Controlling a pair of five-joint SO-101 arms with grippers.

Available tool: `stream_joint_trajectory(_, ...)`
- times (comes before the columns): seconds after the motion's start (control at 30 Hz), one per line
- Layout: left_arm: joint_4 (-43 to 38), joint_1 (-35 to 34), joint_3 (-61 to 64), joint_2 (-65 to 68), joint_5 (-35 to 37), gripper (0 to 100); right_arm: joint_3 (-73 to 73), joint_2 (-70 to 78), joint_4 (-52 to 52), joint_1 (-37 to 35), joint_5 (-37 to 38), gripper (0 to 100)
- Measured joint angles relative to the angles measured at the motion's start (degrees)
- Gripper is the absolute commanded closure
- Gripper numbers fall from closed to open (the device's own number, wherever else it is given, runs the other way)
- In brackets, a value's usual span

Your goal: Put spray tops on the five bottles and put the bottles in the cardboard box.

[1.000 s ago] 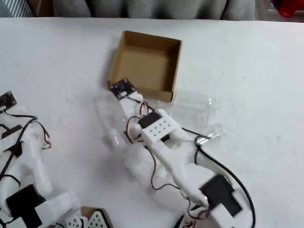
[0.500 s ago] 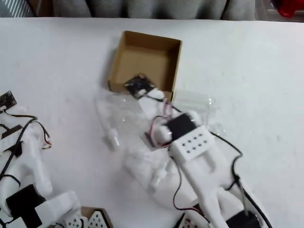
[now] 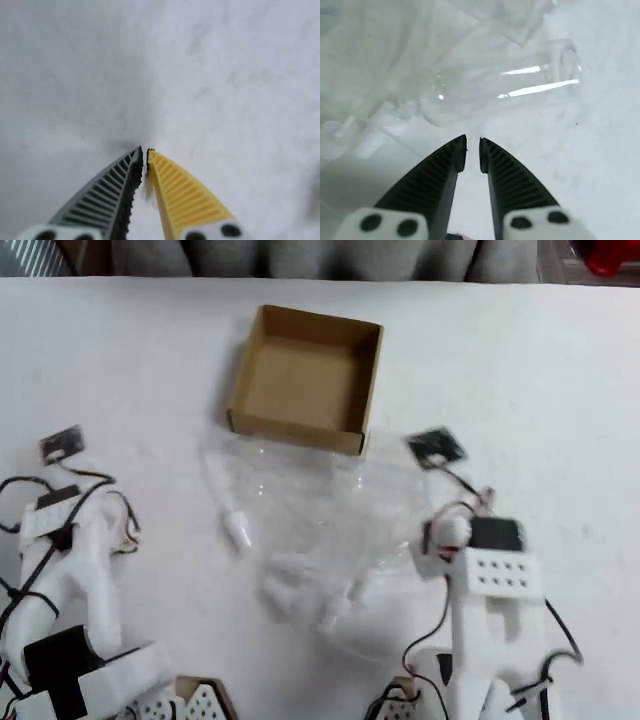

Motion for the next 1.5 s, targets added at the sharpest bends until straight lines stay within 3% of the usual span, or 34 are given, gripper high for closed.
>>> stream_joint_trajectory(0.23,9.0,14.8,-5.1,-7.2,0.3,97,11.6,-3.1,-12.1,7.1,0.4,98.3)
stream_joint_trajectory(0.37,14.1,22.0,-9.7,-10.0,7.3,95,14.2,-3.2,-16.2,7.3,0.4,98.3)
stream_joint_trajectory(0.6,15.6,30.8,-16.7,-10.4,17.2,74,15.2,-3.2,-18.3,7.3,0.4,98.3)
stream_joint_trajectory(0.83,15.6,39.2,-21.7,-9.4,30.2,68,15.5,-3.2,-18.4,7.3,0.4,98.3)
stream_joint_trajectory(1.03,18.5,40.3,-28.3,4.5,36.0,55,15.8,-3.2,-18.4,6.9,0.4,98.3)
stream_joint_trajectory(1.13,19.0,40.3,-31.4,12.6,40.4,54,16.0,-3.2,-18.4,5.4,0.4,98.3)
stream_joint_trajectory(1.37,19.0,38.5,-36.4,23.7,42.4,55,16.0,-3.2,-18.4,5.4,0.4,98.3)
stream_joint_trajectory(1.5,18.6,36.6,-38.2,27.5,43.4,62,16.0,-3.2,-18.4,5.4,0.4,98.3)
